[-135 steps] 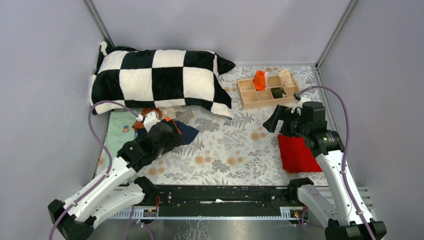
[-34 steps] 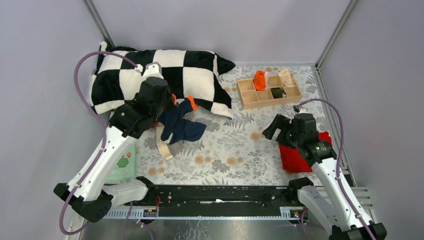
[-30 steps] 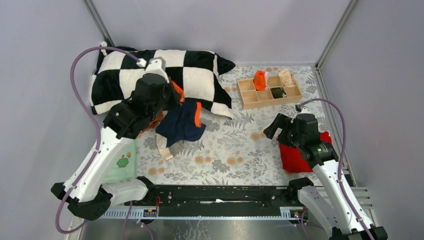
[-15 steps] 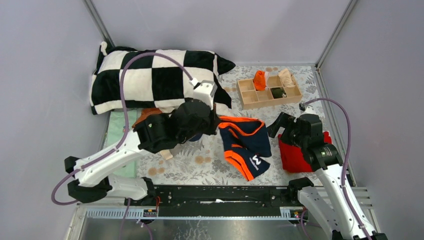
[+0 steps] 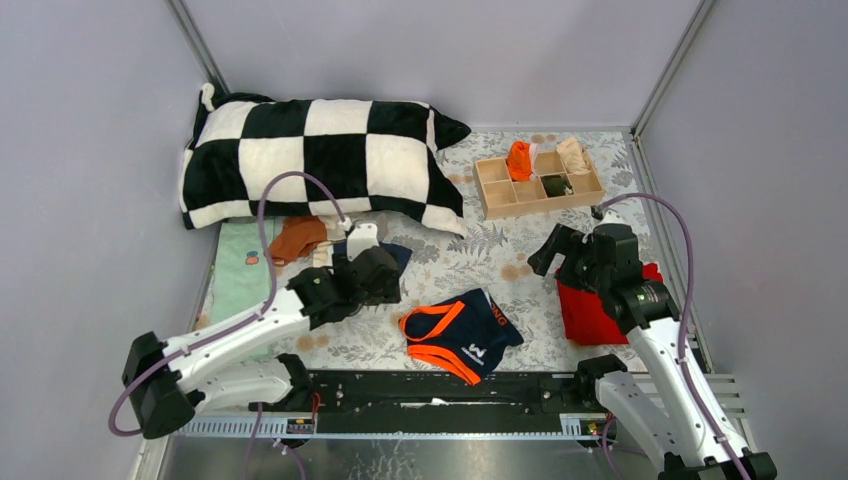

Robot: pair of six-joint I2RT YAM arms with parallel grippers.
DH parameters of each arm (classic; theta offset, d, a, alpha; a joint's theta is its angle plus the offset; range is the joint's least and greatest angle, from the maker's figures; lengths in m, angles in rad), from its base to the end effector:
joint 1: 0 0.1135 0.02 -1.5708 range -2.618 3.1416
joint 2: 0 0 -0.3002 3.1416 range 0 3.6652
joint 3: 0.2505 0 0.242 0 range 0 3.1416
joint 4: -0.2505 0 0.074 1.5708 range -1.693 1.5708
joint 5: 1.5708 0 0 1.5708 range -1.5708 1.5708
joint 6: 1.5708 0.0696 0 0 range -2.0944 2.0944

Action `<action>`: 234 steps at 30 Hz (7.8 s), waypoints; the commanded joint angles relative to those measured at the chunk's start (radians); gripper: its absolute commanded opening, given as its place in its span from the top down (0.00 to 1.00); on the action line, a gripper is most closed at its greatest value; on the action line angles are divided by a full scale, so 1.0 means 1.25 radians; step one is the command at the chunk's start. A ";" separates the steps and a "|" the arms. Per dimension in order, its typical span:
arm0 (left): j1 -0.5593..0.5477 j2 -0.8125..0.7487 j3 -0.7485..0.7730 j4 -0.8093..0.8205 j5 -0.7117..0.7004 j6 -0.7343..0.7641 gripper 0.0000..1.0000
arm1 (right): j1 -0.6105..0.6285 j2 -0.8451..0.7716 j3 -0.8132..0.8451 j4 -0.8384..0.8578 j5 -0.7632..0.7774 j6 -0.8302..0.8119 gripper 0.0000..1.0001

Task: Roll the underwear
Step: Place the underwear at the corner of the board, then flatten out the underwear at the center of the board.

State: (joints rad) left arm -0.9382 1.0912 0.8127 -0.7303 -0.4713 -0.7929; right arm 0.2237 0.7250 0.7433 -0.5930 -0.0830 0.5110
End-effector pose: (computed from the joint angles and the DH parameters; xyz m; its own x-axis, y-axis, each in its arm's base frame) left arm 0.1413 -0.1393 0.2580 -0.7611 -0.0353 -0.6477 0.0475 0.9928 -0.1100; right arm 0.1439 0.0387 0.2989 -0.6036 0.3625 -0.7101 0.0072 0.8931 0.4498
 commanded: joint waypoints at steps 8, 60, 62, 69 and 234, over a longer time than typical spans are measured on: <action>-0.013 -0.019 -0.013 0.174 0.157 0.094 0.17 | 0.007 0.056 -0.025 -0.009 -0.185 -0.032 0.08; -0.091 0.346 0.013 0.480 0.322 0.200 0.45 | 0.357 0.000 -0.199 0.037 0.160 0.286 0.11; -0.091 0.365 0.013 0.482 0.323 0.202 0.45 | 0.357 -0.002 -0.197 0.033 0.161 0.285 0.11; -0.091 0.374 0.020 0.491 0.333 0.202 0.76 | 0.357 -0.019 -0.200 0.027 0.166 0.285 0.11; 0.240 -0.181 0.121 0.182 0.319 0.247 1.00 | 0.358 -0.006 0.258 -0.250 -0.071 0.019 1.00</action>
State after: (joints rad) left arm -0.6434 0.9550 0.9550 -0.3099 -0.0704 -0.4332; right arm 0.6659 0.6945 0.9821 -0.7898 0.0704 0.6231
